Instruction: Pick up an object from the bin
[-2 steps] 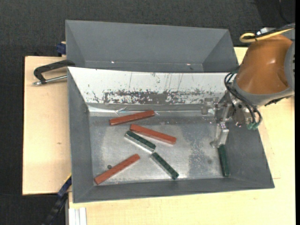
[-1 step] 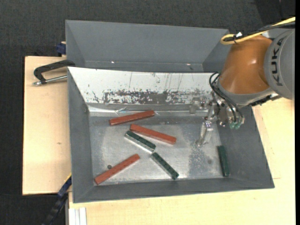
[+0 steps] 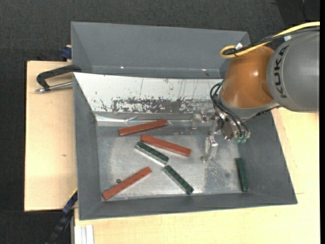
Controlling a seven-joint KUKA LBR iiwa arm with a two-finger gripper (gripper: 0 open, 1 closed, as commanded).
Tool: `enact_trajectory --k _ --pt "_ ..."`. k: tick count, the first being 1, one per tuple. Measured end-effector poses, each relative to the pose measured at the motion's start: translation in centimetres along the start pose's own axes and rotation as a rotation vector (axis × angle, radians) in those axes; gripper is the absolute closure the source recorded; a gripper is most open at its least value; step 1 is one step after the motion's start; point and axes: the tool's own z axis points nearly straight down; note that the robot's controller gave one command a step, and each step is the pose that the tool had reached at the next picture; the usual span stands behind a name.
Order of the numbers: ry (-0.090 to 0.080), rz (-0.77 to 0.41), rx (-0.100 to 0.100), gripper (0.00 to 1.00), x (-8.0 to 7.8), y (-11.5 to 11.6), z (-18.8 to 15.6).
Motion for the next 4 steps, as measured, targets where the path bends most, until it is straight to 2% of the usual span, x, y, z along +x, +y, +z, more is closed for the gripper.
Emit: enact_trajectory --k 1,2,3,4 --pt "0.005 -0.218 -0.002 0.0 -0.3 1.3 2.5" --pt "0.004 -0.022 -0.001 1.0 -0.1 7.2 4.4" --pt "0.004 -0.022 -0.001 1.0 -0.1 7.2 4.5" --pt "0.009 -0.036 -0.001 1.0 -1.0 7.4 0.5"
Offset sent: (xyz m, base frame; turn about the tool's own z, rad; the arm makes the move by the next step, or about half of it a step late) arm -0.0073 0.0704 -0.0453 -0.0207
